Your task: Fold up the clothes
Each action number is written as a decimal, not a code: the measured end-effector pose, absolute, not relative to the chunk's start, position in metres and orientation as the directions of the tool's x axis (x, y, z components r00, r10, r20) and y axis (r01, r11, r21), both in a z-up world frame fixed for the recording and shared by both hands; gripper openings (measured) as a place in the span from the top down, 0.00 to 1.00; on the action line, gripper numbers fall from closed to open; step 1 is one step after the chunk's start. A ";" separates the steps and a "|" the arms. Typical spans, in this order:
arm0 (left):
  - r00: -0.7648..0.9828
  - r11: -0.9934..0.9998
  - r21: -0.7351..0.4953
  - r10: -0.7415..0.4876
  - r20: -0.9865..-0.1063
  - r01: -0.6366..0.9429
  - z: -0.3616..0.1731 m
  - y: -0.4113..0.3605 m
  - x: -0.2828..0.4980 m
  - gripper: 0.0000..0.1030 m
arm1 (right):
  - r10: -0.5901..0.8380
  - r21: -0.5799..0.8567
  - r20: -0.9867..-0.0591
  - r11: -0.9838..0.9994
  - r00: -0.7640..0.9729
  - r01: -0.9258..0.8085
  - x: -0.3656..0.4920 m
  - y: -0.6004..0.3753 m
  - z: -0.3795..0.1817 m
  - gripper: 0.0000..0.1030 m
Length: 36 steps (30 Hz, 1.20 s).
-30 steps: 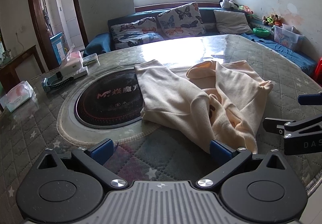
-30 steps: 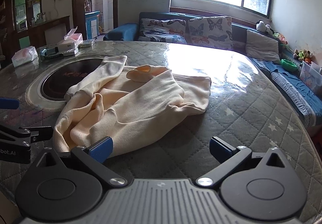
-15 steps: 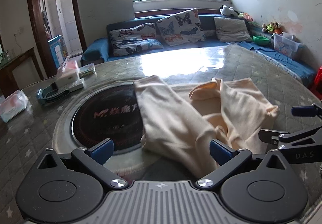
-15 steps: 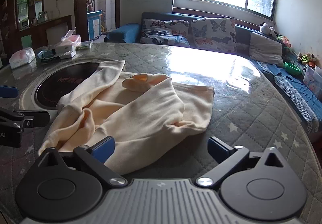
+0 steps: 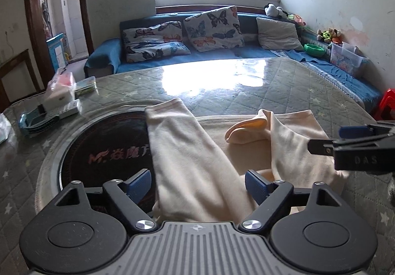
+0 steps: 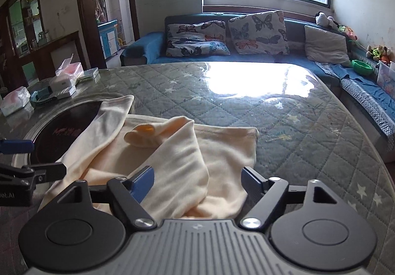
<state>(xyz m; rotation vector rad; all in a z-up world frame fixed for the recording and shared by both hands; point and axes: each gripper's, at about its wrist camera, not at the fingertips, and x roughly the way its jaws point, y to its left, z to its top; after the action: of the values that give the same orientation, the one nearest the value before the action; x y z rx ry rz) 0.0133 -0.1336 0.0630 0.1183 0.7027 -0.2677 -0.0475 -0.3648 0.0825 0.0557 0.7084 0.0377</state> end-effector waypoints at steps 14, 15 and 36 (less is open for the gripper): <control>0.668 0.936 0.013 -0.242 -0.703 0.353 0.047 -0.156 0.061 0.35 | 0.132 0.147 -0.679 0.988 0.723 -0.042 0.024 -0.368 0.068 0.49; 0.659 0.936 0.009 -0.241 -0.712 0.353 0.045 -0.156 0.063 0.37 | 0.136 0.153 -0.684 0.987 0.717 -0.041 0.029 -0.369 0.066 0.50; 0.664 0.949 -0.019 -0.235 -0.710 0.316 0.040 -0.135 0.063 0.94 | 0.099 0.166 -0.643 0.986 0.759 0.012 0.018 -0.379 0.073 0.95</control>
<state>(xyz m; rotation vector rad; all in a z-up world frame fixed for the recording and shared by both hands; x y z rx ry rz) 0.0628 -0.1346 0.0404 0.1095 0.7863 -0.3115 0.0181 -0.3789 0.0726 0.1641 0.7081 0.0472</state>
